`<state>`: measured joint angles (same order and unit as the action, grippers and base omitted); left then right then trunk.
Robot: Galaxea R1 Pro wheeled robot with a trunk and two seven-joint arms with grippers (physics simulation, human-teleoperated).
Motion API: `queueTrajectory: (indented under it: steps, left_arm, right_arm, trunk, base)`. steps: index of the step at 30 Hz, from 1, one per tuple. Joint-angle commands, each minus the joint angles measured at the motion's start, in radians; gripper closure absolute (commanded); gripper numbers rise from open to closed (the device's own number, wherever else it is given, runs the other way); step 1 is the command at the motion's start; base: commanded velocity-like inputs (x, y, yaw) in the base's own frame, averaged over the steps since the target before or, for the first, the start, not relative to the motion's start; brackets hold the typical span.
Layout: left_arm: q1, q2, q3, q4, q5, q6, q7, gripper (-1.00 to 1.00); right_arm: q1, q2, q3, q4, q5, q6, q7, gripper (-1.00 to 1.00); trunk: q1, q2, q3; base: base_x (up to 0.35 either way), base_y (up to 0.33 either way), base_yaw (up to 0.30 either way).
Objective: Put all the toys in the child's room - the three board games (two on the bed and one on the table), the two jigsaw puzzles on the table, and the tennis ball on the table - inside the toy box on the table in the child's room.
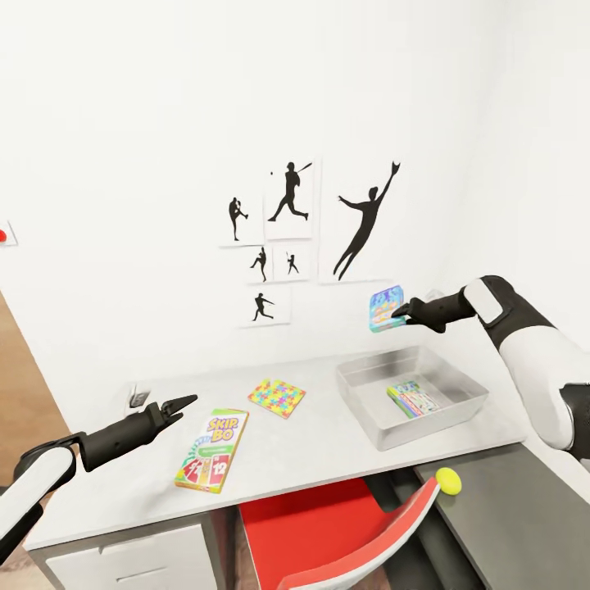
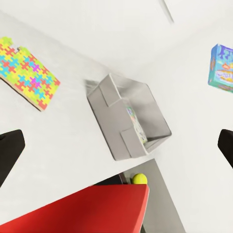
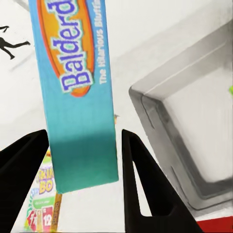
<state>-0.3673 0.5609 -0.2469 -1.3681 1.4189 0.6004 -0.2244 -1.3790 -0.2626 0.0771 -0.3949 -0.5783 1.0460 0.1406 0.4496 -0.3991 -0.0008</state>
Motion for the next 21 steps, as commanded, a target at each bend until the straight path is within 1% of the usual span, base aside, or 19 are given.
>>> queueTrajectory:
  steps: [1,3,4,6,7,8,9,11,12,13,16,17,19,20,21]
  left_arm:
    - [-0.001,0.001,-0.002,0.000,0.004,0.002,-0.001,-1.00]
    - [-0.001,0.001,-0.002,0.000,0.005,0.002,-0.001,-1.00]
    - [-0.001,0.001,-0.002,0.000,0.005,0.002,-0.001,-1.00]
    - [-0.001,0.001,-0.002,0.000,0.005,0.002,-0.001,-1.00]
    - [-0.001,0.001,-0.002,0.000,0.005,0.002,-0.001,-1.00]
    - [-0.001,0.001,-0.002,0.000,0.005,0.003,-0.001,-1.00]
    - [-0.001,0.001,-0.002,0.000,0.005,0.003,-0.001,-1.00]
    - [-0.001,0.002,-0.002,0.000,0.005,0.004,-0.001,-1.00]
    - [-0.001,0.002,-0.002,0.000,0.005,0.004,-0.001,-1.00]
    - [-0.001,0.002,-0.002,0.000,0.005,0.004,-0.001,-1.00]
    - [-0.001,0.002,-0.002,0.000,0.005,0.004,-0.002,-1.00]
    - [-0.001,0.002,-0.002,0.000,0.005,0.004,-0.002,-1.00]
    - [-0.001,0.002,-0.002,0.000,0.005,0.004,-0.002,-1.00]
    - [-0.001,0.002,-0.002,0.000,0.005,0.004,-0.002,-1.00]
    - [-0.001,0.002,-0.002,0.000,0.005,0.004,-0.002,-1.00]
  right_arm:
    - [-0.001,-0.002,0.026,-0.001,0.004,0.001,0.011,1.00]
    - [-0.002,-0.001,0.094,0.002,0.002,0.001,0.013,1.00]
    - [-0.002,-0.001,0.121,0.009,0.002,0.001,0.014,1.00]
    - [-0.003,-0.001,0.152,0.039,0.002,0.001,0.015,1.00]
    - [-0.004,-0.001,0.167,0.075,0.002,0.001,0.019,1.00]
    - [-0.005,-0.001,0.174,0.096,0.003,0.001,0.023,1.00]
    - [-0.006,0.000,0.186,0.140,0.004,0.001,0.035,1.00]
    - [-0.008,0.001,0.217,0.205,0.006,0.001,0.077,1.00]
    - [-0.008,0.001,0.227,0.214,0.006,0.001,0.090,1.00]
    - [-0.009,0.001,0.251,0.228,0.007,0.001,0.117,1.00]
    - [-0.009,-0.002,0.350,0.246,0.007,0.001,0.212,1.00]
    - [-0.009,-0.002,0.368,0.247,0.007,0.001,0.230,1.00]
    - [-0.008,-0.002,0.448,0.250,0.008,0.001,0.317,1.00]
    - [-0.008,-0.003,0.468,0.251,0.008,0.001,0.337,1.00]
    - [-0.009,-0.003,0.506,0.251,0.008,0.001,0.373,1.00]
  trunk:
    - [0.000,-0.001,0.000]
    - [0.000,-0.001,0.000]
    - [0.000,-0.001,-0.001]
    - [0.000,-0.001,-0.001]
    - [0.000,-0.001,-0.001]
    - [0.000,-0.001,-0.001]
    - [0.000,-0.001,-0.001]
    - [0.000,-0.001,-0.001]
    - [0.000,-0.001,-0.001]
    - [0.000,-0.001,-0.001]
    - [0.000,-0.001,-0.001]
    - [0.000,-0.001,-0.001]
    - [0.000,-0.001,-0.001]
    - [0.000,-0.001,-0.001]
    - [0.000,-0.001,-0.001]
  base:
    - [0.000,-0.104,0.000]
    - [0.000,-0.116,0.000]
    - [0.000,-0.122,0.000]
    - [0.000,-0.125,0.000]
    - [0.000,-0.126,0.000]
    - [0.000,-0.123,0.000]
    - [0.000,-0.112,0.000]
    - [0.000,-0.095,0.000]
    - [0.000,-0.075,0.000]
    - [0.000,-0.048,0.000]
    - [0.000,-0.021,0.000]
    - [0.000,-0.010,0.000]
    - [0.000,-0.005,0.000]
    - [0.000,-0.003,0.000]
    - [0.000,-0.002,0.000]
